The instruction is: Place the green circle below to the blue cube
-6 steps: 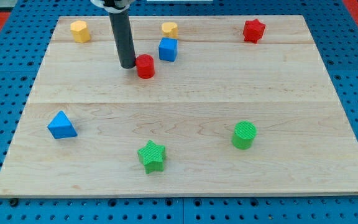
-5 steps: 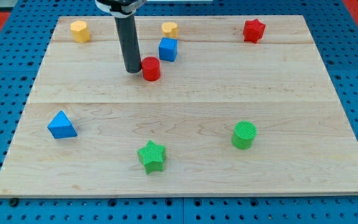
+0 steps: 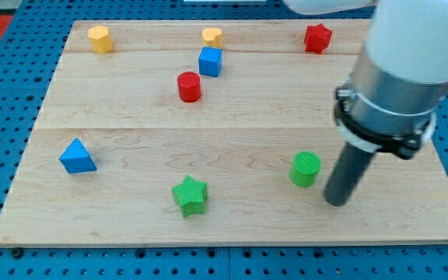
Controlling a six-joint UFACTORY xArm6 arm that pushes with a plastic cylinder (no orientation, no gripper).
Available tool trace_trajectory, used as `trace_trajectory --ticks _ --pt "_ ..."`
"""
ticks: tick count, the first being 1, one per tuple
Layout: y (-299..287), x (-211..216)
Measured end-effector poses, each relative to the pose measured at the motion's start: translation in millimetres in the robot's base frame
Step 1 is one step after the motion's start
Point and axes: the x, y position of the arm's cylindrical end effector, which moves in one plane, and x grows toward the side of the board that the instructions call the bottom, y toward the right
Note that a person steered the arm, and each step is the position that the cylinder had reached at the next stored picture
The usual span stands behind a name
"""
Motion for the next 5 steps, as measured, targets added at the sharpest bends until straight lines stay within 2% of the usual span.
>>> trace_trajectory --ticks 2,3,4,5 --pt "-75.1 -106.8" --pt "-26.8 -112.0" --pt "-88.2 -135.7" --pt "-110.0 -124.8"
